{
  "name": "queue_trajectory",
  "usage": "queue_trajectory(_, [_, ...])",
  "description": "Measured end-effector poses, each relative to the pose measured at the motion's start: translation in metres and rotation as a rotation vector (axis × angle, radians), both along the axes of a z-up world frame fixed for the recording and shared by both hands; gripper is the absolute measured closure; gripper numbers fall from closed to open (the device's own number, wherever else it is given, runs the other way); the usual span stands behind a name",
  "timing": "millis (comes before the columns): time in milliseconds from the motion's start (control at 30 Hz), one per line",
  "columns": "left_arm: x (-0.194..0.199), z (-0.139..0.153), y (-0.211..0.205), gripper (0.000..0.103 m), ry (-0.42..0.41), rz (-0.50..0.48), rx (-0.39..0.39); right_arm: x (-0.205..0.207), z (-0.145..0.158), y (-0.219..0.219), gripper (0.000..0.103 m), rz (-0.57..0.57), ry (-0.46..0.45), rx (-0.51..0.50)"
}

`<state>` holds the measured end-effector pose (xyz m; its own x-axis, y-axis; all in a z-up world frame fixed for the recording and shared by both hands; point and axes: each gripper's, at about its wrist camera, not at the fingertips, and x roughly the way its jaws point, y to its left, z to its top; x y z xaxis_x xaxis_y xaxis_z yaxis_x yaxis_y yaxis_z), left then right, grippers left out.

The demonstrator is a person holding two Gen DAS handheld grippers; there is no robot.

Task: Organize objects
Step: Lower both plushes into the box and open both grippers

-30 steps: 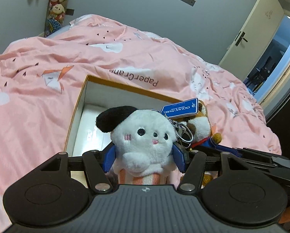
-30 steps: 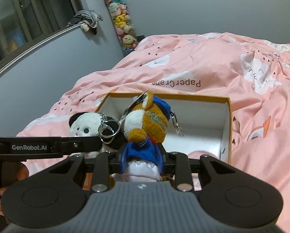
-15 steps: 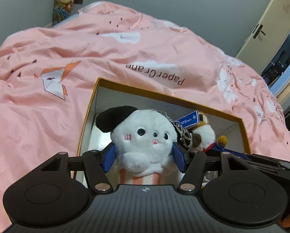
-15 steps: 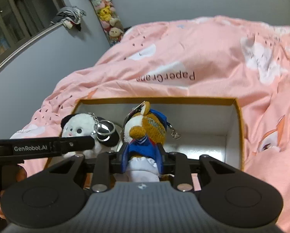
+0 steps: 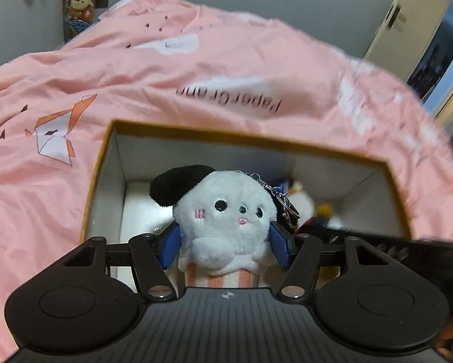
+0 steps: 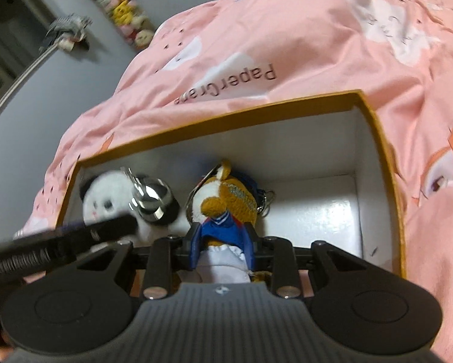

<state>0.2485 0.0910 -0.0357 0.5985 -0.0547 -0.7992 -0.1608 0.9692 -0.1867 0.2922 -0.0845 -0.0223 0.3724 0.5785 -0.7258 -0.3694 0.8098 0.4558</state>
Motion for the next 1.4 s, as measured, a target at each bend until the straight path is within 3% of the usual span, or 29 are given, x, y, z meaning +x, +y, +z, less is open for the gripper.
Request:
queue_trajectory(233, [0.013, -0.014, -0.004, 0.032, 0.049, 0.019, 0.042, -0.002, -0.009, 0.009, 0.072, -0.02, 0.039, -0.017])
queue_trajectory(367, [0.015, -0.02, 0.002, 0.029, 0.043, 0.042, 0.017, -0.001, -0.011, 0.011, 0.071, -0.018, 0.049, -0.021])
queue_trajectory(600, [0.002, -0.024, 0.01, 0.024, -0.037, 0.095, -0.06, 0.002, -0.019, 0.01, 0.068, -0.005, 0.099, -0.013])
queue_trajectory(833, [-0.014, -0.01, 0.017, 0.025, -0.12, 0.081, -0.126, -0.011, -0.002, 0.011, 0.051, 0.05, -0.001, -0.047])
queue_trajectory(1000, [-0.025, 0.0, 0.031, 0.037, -0.141, 0.081, -0.204, -0.017, 0.01, 0.003, 0.052, 0.059, -0.076, -0.074])
queue_trajectory(1067, [-0.025, 0.001, 0.035, 0.046, -0.125, 0.084, -0.218, -0.016, 0.009, 0.001, 0.054, 0.059, -0.064, -0.066])
queue_trajectory(1133, [-0.023, -0.002, 0.034, 0.052, -0.104, 0.082, -0.204, -0.014, 0.004, 0.0, 0.065, 0.062, -0.035, -0.055])
queue_trajectory(1267, [-0.016, -0.013, 0.028, 0.063, -0.038, 0.073, -0.17, -0.012, -0.006, 0.004, 0.069, 0.073, 0.013, -0.046])
queue_trajectory(1400, [-0.009, -0.02, 0.025, 0.069, -0.03, 0.08, -0.166, -0.009, -0.015, 0.01, 0.071, 0.102, 0.046, -0.023])
